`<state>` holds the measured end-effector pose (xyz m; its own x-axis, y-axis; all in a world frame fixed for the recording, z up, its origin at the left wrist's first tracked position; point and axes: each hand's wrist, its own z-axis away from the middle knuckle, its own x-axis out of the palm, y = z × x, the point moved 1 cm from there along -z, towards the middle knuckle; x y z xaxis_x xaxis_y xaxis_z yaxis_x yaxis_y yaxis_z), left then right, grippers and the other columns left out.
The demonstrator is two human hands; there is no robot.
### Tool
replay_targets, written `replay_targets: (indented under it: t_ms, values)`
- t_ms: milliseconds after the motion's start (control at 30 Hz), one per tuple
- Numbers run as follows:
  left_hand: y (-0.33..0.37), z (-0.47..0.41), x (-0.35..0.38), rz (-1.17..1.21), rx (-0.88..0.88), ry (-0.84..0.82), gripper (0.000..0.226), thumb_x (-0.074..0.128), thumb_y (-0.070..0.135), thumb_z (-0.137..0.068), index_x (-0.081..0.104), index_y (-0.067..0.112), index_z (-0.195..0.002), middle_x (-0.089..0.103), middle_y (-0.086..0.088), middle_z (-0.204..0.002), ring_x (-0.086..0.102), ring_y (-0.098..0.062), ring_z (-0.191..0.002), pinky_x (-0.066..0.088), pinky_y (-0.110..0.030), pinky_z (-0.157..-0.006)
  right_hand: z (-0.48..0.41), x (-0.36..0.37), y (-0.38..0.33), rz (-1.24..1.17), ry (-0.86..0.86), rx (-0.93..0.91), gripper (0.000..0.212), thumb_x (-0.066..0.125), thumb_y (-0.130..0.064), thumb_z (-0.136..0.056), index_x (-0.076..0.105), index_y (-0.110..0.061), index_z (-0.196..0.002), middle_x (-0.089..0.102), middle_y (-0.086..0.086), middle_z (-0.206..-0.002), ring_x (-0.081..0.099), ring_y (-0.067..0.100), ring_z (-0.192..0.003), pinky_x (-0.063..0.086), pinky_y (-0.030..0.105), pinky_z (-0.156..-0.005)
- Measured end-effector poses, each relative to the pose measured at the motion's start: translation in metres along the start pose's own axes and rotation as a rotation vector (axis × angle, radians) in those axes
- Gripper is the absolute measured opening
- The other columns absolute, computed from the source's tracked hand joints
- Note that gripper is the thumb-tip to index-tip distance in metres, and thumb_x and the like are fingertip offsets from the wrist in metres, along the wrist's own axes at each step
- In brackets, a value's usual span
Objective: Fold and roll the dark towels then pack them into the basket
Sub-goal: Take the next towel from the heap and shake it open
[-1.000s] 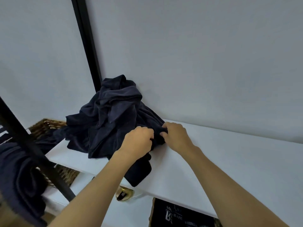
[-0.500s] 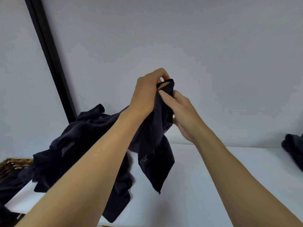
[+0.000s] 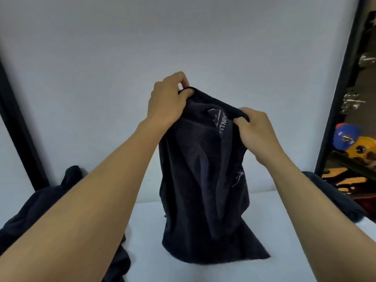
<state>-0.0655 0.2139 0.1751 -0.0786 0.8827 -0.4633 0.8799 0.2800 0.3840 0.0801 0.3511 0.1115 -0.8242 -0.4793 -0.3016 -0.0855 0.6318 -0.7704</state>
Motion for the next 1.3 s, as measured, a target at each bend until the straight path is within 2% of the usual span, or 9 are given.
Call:
replay_targets:
  t_ms: [167, 300, 467, 600, 700, 800, 1033, 1133, 1300]
  values:
    - [0.015, 0.007, 0.015, 0.181, -0.148, -0.138, 0.01, 0.065, 0.025, -0.09, 0.062, 0.018, -0.097, 0.065, 0.001, -0.083, 0.064, -0.016, -0.081, 0.052, -0.03, -0.07, -0.026, -0.034, -0.022, 0.064, 0.083, -0.109, 0.011, 0.059, -0.02, -0.089, 0.069, -0.016, -0.088, 0.068, -0.002, -0.082, 0.064, 0.02, -0.083, 0.051, 0.033, -0.073]
    - [0.057, 0.019, 0.031, 0.784, -0.184, -0.618, 0.046, 0.071, 0.002, -0.082, 0.057, 0.016, -0.124, 0.068, -0.01, -0.114, 0.069, -0.022, -0.102, 0.056, -0.034, -0.089, -0.037, -0.028, -0.038, 0.019, -0.048, -0.099, 0.022, 0.074, -0.028, -0.078, 0.07, -0.007, -0.082, 0.07, 0.009, -0.076, 0.064, 0.018, -0.067, 0.053, 0.036, -0.065]
    - [0.051, 0.004, 0.033, 0.563, -0.132, -0.305, 0.017, 0.066, 0.004, -0.086, 0.075, 0.014, -0.096, 0.074, -0.001, -0.088, 0.071, -0.013, -0.079, 0.058, -0.027, -0.077, -0.033, -0.047, -0.019, -0.073, -0.308, 0.056, 0.031, 0.079, -0.027, -0.078, 0.066, -0.017, -0.104, 0.074, 0.001, -0.097, 0.072, 0.014, -0.086, 0.055, 0.029, -0.069]
    - [0.032, 0.0, 0.029, 0.574, -0.254, -0.178, 0.029, 0.056, 0.011, -0.093, 0.07, 0.018, -0.069, 0.067, 0.007, -0.062, 0.061, -0.008, -0.057, 0.049, -0.024, -0.055, -0.013, -0.058, 0.026, 0.005, -0.709, 0.317, 0.025, 0.066, -0.016, -0.089, 0.069, -0.013, -0.114, 0.073, 0.002, -0.111, 0.068, 0.022, -0.107, 0.054, 0.04, -0.093]
    - [0.016, 0.004, 0.027, 0.555, -0.322, -0.179, 0.028, 0.053, 0.025, -0.098, 0.068, 0.01, -0.082, 0.068, 0.0, -0.076, 0.064, -0.013, -0.068, 0.052, -0.029, -0.063, -0.017, -0.068, 0.04, -0.264, -0.519, 0.421, 0.026, 0.056, -0.016, -0.095, 0.067, -0.004, -0.116, 0.071, 0.011, -0.115, 0.066, 0.026, -0.107, 0.051, 0.044, -0.098]
    - [0.002, 0.004, 0.023, 0.61, -0.427, -0.13, 0.03, 0.052, 0.032, -0.098, 0.067, 0.009, -0.085, 0.07, -0.002, -0.086, 0.066, -0.015, -0.076, 0.053, -0.03, -0.067, -0.028, -0.076, 0.037, -0.323, -0.28, 0.286, 0.021, 0.056, -0.026, -0.098, 0.068, -0.012, -0.109, 0.075, 0.007, -0.099, 0.07, 0.021, -0.089, 0.057, 0.033, -0.079]
    - [-0.031, 0.021, 0.005, 0.794, -0.629, -0.075, 0.021, 0.058, 0.026, -0.096, 0.068, 0.009, -0.088, 0.073, -0.007, -0.088, 0.072, -0.019, -0.076, 0.061, -0.032, -0.068, -0.017, -0.085, 0.047, 0.137, -0.791, 0.404, 0.023, 0.069, -0.023, -0.086, 0.071, -0.017, -0.107, 0.075, -0.001, -0.099, 0.072, 0.019, -0.091, 0.051, 0.033, -0.083]
    - [-0.059, 0.036, 0.007, 0.663, -0.685, -0.128, 0.013, 0.061, 0.019, -0.094, 0.069, 0.011, -0.089, 0.072, -0.007, -0.089, 0.07, -0.021, -0.079, 0.06, -0.034, -0.074, -0.021, -0.08, 0.073, 0.379, -0.661, 0.416, 0.013, 0.069, -0.03, -0.087, 0.074, -0.02, -0.082, 0.054, -0.005, -0.065, 0.043, 0.017, -0.062, 0.033, 0.026, -0.059]
    - [-0.112, 0.048, 0.027, 0.409, -0.814, -0.286, 0.015, 0.07, 0.02, -0.087, 0.066, 0.006, -0.087, 0.064, -0.006, -0.08, 0.056, -0.02, -0.068, 0.046, -0.031, -0.061, -0.042, -0.063, 0.104, 0.49, -0.433, 0.492, 0.026, 0.067, -0.023, -0.084, 0.054, -0.004, -0.073, 0.033, 0.005, -0.067, 0.027, 0.022, -0.064, 0.02, 0.028, -0.053]
